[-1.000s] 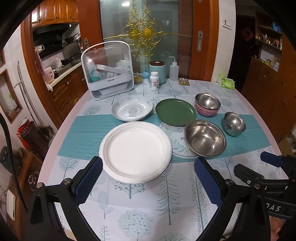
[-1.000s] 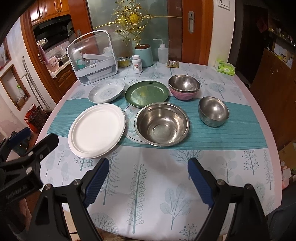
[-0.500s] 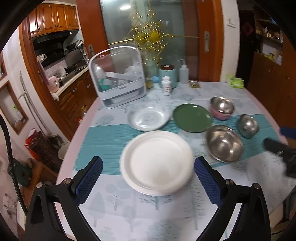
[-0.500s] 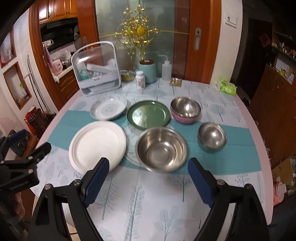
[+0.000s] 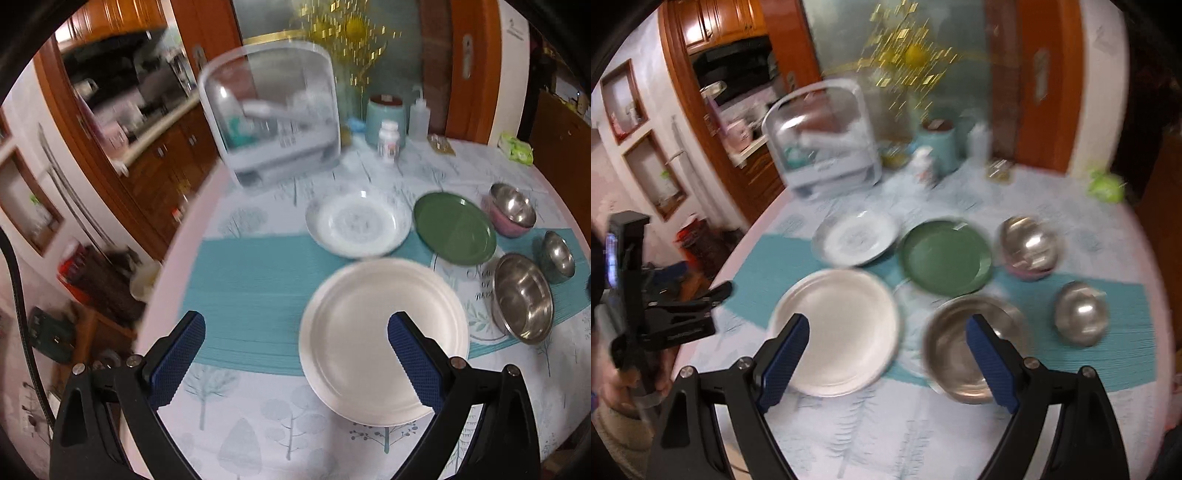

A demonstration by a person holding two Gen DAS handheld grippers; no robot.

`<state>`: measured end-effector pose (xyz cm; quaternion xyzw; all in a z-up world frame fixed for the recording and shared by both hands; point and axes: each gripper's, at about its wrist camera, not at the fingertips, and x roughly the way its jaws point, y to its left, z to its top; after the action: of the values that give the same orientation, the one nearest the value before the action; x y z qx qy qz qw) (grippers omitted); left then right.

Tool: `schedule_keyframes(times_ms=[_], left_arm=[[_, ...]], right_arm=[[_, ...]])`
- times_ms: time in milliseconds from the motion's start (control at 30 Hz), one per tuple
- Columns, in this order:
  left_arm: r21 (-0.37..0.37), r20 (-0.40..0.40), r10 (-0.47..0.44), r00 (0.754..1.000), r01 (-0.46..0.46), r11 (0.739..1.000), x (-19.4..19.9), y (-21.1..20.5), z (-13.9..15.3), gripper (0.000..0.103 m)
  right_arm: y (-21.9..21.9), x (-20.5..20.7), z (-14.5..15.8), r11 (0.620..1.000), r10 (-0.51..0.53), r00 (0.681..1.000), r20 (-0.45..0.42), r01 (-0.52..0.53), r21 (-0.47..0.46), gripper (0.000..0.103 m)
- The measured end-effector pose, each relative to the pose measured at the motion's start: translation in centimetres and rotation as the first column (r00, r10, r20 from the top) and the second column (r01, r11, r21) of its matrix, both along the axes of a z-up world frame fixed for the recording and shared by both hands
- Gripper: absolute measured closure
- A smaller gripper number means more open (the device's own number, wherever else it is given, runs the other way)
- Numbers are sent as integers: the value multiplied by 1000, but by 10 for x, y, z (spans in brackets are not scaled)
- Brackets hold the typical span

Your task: Organize plates and bowls

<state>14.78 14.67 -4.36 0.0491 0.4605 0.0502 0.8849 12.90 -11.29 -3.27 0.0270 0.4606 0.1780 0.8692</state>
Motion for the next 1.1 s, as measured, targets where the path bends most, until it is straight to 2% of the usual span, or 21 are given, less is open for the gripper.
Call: schedule_keyframes(times_ms=[200, 267, 367, 500, 600, 733, 867, 900, 1000, 1033, 1067, 1100], left_arm=[[-82, -129, 1, 992, -12, 997, 24, 15, -62, 10], [-112, -178, 10, 984, -31, 993, 32, 20, -82, 11], [-154, -242, 21, 970, -60, 986, 39, 27, -106, 20], [-214, -296, 41, 954, -108, 971, 43, 38, -130, 21], [-227, -316, 42, 948, -119, 967, 42, 41, -141, 22], [-258, -350, 29, 936, -126, 958, 45, 40, -152, 37], [-290, -374, 20, 927, -138, 947, 48, 40, -159, 38], [-298, -380, 16, 925, -140, 944, 49, 39, -160, 38], [-302, -390, 6, 921, -135, 944, 53, 34, -168, 47], [-292, -388, 2, 922, -125, 948, 53, 32, -168, 54], [-277, -387, 1, 922, -117, 954, 55, 28, -168, 56], [-267, -386, 1, 923, -112, 957, 55, 27, -169, 64]], right_arm=[[28, 39, -68, 996, 64, 979, -195, -49, 78, 33], [35, 48, -86, 995, 72, 968, -240, -54, 83, 35], [44, 61, -106, 997, 65, 960, -271, -53, 51, 36], [44, 79, -126, 999, 46, 947, -318, -38, 29, 36], [43, 89, -138, 1000, 27, 938, -346, -26, 9, 36], [43, 104, -153, 999, 3, 931, -364, -20, -42, 36], [41, 115, -165, 998, -6, 916, -402, -17, -53, 38], [42, 115, -165, 998, -3, 915, -403, -22, -57, 41], [48, 115, -167, 997, 15, 909, -416, -46, -64, 47], [50, 114, -168, 996, 16, 909, -417, -51, -74, 49], [51, 113, -170, 995, 14, 909, -417, -54, -84, 55], [52, 113, -171, 993, 9, 909, -417, -56, -100, 62]])
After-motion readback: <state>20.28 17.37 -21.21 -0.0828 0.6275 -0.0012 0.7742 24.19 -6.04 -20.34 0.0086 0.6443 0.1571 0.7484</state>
